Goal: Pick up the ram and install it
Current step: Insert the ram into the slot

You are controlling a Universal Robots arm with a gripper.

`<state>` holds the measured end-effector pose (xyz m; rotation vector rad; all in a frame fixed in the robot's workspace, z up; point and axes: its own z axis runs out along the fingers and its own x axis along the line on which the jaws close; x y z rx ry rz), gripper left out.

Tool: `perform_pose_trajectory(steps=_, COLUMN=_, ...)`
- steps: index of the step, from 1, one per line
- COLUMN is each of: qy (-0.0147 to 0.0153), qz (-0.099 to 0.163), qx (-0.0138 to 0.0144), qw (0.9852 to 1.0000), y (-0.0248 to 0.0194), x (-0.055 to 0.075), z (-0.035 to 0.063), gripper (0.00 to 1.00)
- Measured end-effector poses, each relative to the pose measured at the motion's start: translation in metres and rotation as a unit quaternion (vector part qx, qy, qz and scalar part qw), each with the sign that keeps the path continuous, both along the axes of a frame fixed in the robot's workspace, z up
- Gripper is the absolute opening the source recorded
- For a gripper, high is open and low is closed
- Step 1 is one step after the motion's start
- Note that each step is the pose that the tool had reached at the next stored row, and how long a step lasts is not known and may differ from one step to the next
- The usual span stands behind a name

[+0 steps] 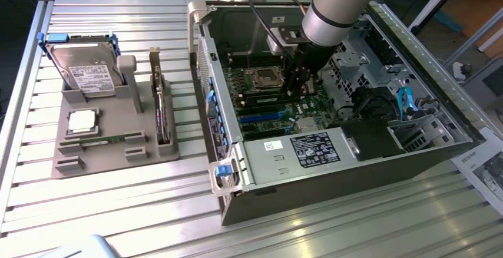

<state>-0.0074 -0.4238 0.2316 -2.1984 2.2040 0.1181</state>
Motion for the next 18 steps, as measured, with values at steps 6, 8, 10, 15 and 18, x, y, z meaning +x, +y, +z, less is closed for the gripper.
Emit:
perform_pose_trajectory(steps=6, qy=0.0000, qz=0.000, qx=-0.0001, qw=1.0000, y=0.0000, x=0.000, z=0.0003, gripper=0.26)
perform_pose_trajectory(steps=8, qy=0.0001, qz=0.000, qx=-0.0003, qw=1.0000, y=0.0000, x=0.000, z=0.0042, gripper=0.26)
perform_pose_trajectory(steps=10, qy=0.0001, qz=0.000, qx=-0.0007, qw=1.0000, y=0.0000, x=0.000, z=0.0097, gripper=0.26)
perform_pose_trajectory(steps=15, qy=0.0000, qz=0.000, qx=-0.0014, qw=1.0000, y=0.0001, x=0.000, z=0.0262, gripper=0.26)
perform_pose_trajectory(steps=18, qy=0.0000, qz=0.000, qx=-0.0029, qw=1.0000, y=0.0003, x=0.000, z=0.0317, gripper=0.26)
